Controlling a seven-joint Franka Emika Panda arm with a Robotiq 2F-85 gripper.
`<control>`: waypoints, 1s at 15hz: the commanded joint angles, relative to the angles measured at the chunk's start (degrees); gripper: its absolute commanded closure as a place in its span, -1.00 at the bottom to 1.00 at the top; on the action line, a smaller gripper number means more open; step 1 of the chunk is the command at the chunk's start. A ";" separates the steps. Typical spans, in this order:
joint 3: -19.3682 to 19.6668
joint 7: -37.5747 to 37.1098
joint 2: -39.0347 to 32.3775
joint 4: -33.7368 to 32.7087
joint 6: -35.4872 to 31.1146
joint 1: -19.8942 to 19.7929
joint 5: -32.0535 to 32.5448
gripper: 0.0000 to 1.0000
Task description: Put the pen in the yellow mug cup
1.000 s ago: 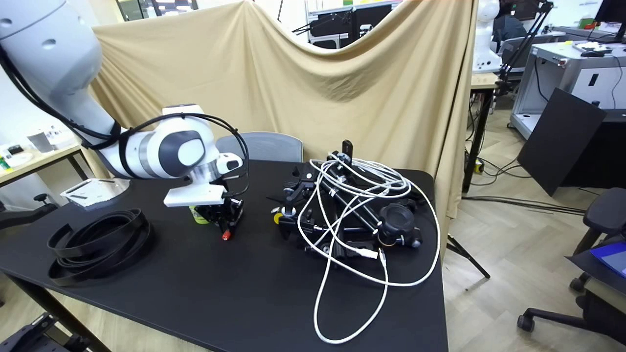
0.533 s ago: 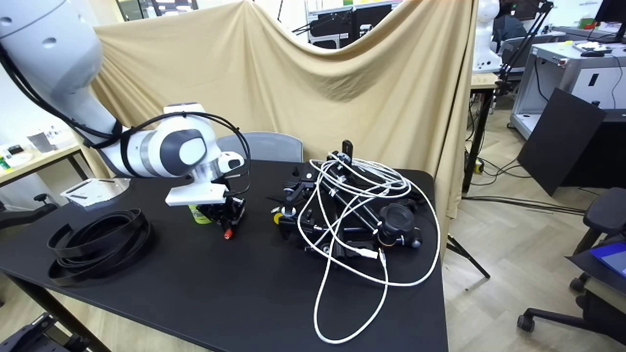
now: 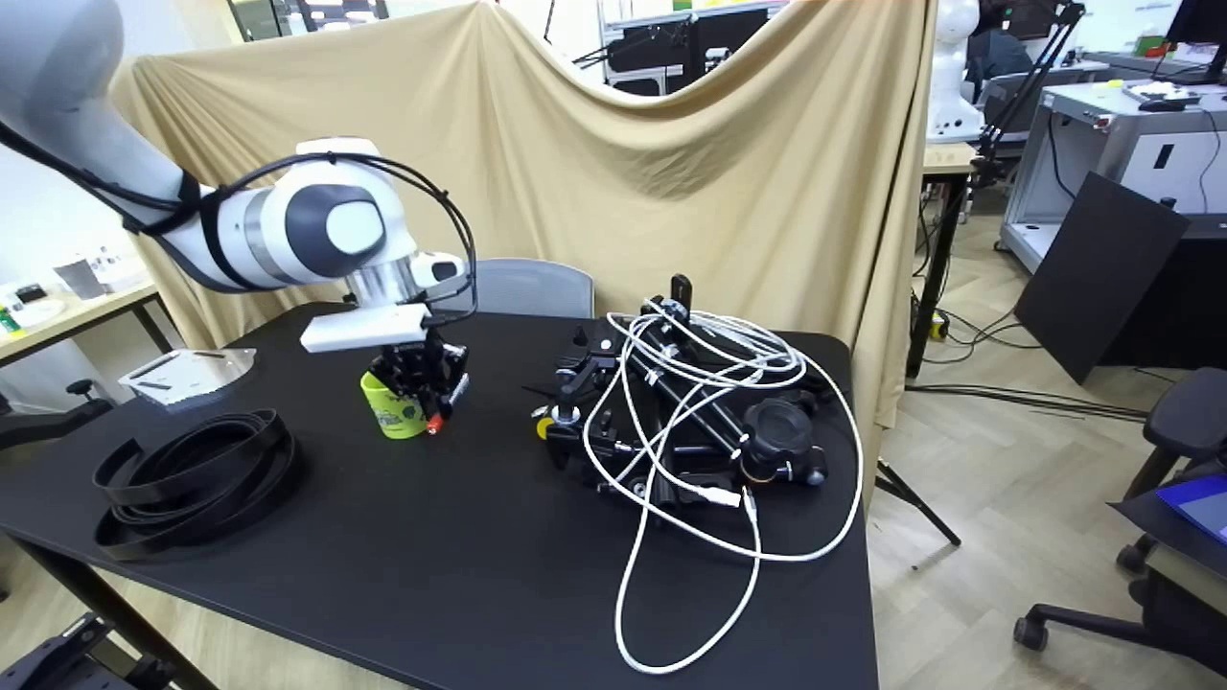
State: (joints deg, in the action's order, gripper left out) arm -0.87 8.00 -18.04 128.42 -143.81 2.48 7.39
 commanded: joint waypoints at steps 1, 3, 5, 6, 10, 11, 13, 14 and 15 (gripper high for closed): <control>-0.85 0.00 5.26 -2.39 12.32 0.53 0.50 0.90; -1.59 0.28 6.50 -5.44 21.08 0.82 0.04 0.90; -2.42 1.38 6.67 -9.56 29.86 0.97 -0.83 0.90; -2.74 1.82 6.41 -11.56 33.64 1.11 -0.84 0.90; -4.08 3.99 3.32 -20.23 46.01 1.71 -1.77 0.90; -4.39 4.32 2.19 -22.33 48.34 1.92 -1.91 0.90; -5.02 4.88 -0.53 -26.23 51.54 2.39 -2.23 0.90; -5.46 5.80 -1.88 -27.83 52.22 2.57 -2.71 0.90; -5.79 6.90 -2.96 -29.14 52.75 2.63 -3.11 0.90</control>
State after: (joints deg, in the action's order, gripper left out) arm -5.90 12.62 -16.07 106.05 -95.08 4.71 5.44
